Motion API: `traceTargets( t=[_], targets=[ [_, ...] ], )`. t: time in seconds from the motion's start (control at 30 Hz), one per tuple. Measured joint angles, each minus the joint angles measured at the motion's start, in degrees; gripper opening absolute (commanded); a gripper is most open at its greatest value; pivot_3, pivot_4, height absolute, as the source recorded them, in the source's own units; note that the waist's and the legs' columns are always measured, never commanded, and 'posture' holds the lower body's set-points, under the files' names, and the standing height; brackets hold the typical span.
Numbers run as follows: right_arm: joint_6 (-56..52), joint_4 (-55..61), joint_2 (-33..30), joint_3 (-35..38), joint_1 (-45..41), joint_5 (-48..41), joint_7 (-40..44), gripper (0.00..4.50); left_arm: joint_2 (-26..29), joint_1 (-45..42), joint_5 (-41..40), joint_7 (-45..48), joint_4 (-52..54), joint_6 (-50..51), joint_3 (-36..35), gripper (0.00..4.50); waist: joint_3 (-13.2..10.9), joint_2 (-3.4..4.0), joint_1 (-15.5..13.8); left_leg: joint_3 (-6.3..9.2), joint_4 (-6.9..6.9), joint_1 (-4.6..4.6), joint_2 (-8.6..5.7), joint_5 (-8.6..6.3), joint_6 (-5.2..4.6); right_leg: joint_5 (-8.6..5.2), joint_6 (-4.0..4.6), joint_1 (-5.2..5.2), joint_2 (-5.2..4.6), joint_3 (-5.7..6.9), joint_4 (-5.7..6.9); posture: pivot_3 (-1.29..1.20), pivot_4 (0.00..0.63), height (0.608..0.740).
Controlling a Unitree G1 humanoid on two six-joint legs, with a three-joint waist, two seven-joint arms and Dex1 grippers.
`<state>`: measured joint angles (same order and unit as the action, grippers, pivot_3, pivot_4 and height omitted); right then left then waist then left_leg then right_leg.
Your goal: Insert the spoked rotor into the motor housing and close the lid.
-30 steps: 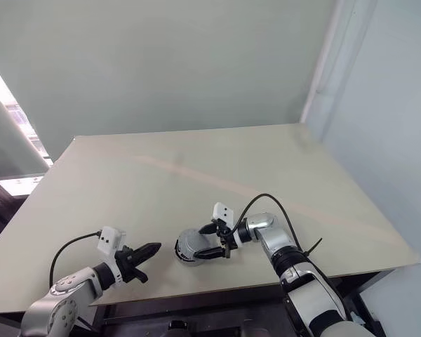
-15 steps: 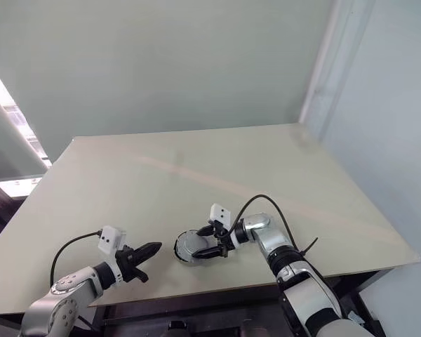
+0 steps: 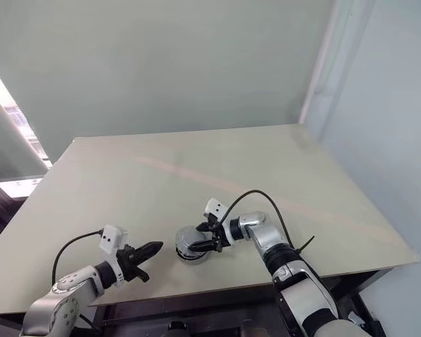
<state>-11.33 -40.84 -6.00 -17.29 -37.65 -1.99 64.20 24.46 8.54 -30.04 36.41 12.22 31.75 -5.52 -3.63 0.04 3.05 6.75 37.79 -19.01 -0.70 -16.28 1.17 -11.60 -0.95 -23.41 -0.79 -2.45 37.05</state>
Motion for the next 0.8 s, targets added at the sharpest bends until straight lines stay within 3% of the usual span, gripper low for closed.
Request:
traceTargets(
  t=[0.3, 0.8],
  targets=[
    [-2.2, 8.85, -1.93, -4.68, 2.7, 3.85, -2.88, 3.31, -0.05, -0.54, 0.06, 0.31, -1.37, -0.93, 0.01, 0.0, 0.0, 0.0, -0.01, 0.0, -0.01, -0.02, -0.01, 0.0, 0.0, -0.01, 0.0, -0.01, -0.01, 0.01, -0.04, 0.0, 0.0, 0.74],
    [-9.67, 12.88, -2.75, -7.72, 2.18, 5.55, -4.65, 3.31, -0.78, -1.58, 0.16, 0.34, -2.04, -1.19, 0.66, 0.0, 0.0, 0.0, -0.02, 0.01, -0.01, -0.03, -0.01, 0.0, 0.0, -0.01, 0.0, -0.01, -0.02, 0.02, -0.07, 0.0, 0.0, 0.74]
  ],
)
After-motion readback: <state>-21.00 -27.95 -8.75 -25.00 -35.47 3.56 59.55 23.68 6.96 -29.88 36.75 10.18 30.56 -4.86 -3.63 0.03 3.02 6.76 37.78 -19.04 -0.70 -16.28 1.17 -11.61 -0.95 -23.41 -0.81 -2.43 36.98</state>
